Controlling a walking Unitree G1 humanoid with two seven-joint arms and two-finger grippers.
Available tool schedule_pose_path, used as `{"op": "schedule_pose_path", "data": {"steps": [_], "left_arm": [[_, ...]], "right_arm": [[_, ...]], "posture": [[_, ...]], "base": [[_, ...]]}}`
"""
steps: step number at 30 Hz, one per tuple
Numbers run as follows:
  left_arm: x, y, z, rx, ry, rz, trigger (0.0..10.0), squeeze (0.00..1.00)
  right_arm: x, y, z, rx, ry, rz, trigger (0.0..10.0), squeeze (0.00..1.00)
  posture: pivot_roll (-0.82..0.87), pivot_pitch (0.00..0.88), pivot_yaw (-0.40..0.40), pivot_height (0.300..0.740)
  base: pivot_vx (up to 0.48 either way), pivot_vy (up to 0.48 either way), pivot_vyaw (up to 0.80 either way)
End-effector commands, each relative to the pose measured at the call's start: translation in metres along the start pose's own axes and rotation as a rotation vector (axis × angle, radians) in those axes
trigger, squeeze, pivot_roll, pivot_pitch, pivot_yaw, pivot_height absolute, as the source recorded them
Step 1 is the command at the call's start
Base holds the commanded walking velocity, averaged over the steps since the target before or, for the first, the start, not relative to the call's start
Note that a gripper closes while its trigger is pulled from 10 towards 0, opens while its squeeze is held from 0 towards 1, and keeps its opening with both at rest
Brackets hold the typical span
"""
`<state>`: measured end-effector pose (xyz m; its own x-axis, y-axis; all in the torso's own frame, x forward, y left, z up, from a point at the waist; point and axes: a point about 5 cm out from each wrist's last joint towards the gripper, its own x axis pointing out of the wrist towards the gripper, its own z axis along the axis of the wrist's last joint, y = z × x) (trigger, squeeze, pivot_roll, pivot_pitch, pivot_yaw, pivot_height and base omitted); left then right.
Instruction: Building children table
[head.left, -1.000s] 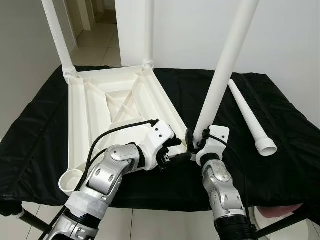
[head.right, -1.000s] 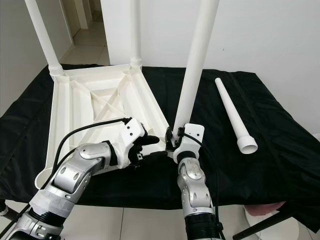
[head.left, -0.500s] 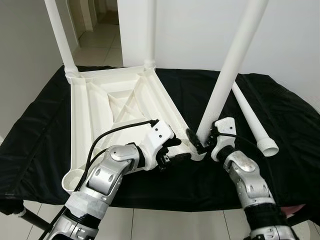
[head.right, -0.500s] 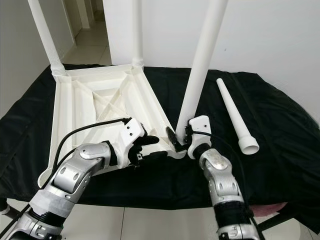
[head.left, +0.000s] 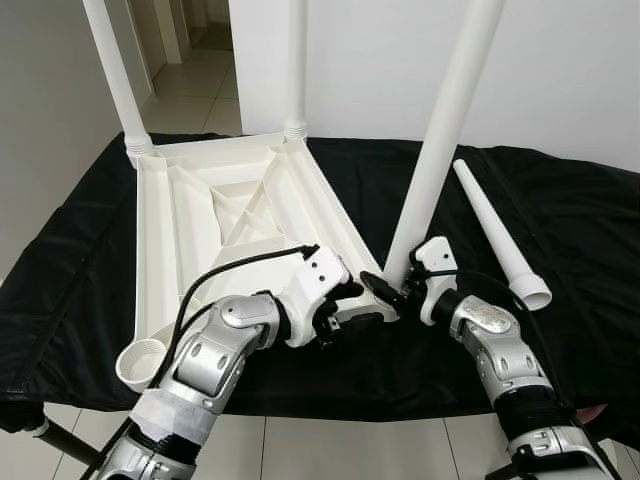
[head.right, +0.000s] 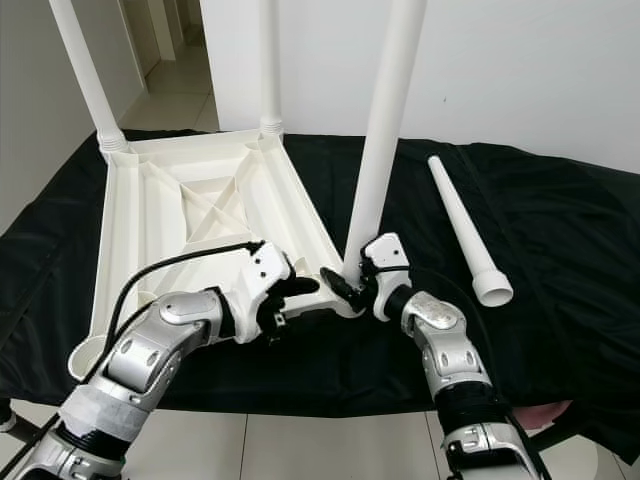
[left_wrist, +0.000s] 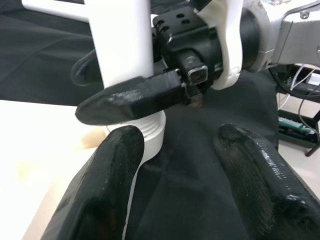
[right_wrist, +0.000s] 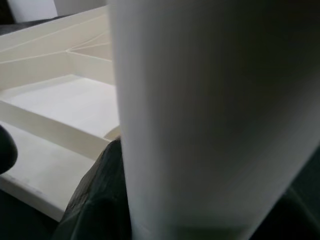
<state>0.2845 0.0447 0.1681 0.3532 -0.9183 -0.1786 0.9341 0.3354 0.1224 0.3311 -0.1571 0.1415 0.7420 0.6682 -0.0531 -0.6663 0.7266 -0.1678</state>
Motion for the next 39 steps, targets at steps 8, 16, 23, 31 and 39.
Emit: {"op": "schedule_pose_path", "data": {"steps": [8,16,23,31,39], "left_arm": [[-0.001,-0.001,-0.001,-0.002,0.011,0.024,10.0,0.0],[-0.001,-0.001,-0.001,-0.002,0.018,0.015,10.0,0.0],[-0.002,-0.001,-0.001,-0.001,0.022,0.01,10.0,0.0],[-0.001,-0.001,-0.001,0.001,0.027,0.0,10.0,0.0],[0.0,-0.002,-0.001,0.001,0.024,-0.001,10.0,0.0]], "right_arm": [[-0.003,0.01,-0.022,0.06,0.064,0.017,0.0,0.0],[0.0,0.016,-0.032,0.101,0.095,-0.149,10.0,0.0],[0.003,0.023,-0.034,0.182,0.096,-0.298,10.0,0.0],[0.002,0.041,-0.044,0.306,0.125,-0.624,10.0,0.0],[0.013,0.053,-0.026,0.335,0.027,-0.72,10.0,0.46]], "posture": [[0.05,0.033,-0.01,0.74],[0.05,0.035,0.0,0.74],[0.04,0.039,0.004,0.74],[0.04,0.037,0.011,0.74],[0.04,0.031,0.004,0.74]], "base": [[0.0,0.0,0.0],[0.0,0.0,0.0],[0.0,0.0,0.0],[0.0,0.0,0.0],[0.0,0.0,0.0]]}}
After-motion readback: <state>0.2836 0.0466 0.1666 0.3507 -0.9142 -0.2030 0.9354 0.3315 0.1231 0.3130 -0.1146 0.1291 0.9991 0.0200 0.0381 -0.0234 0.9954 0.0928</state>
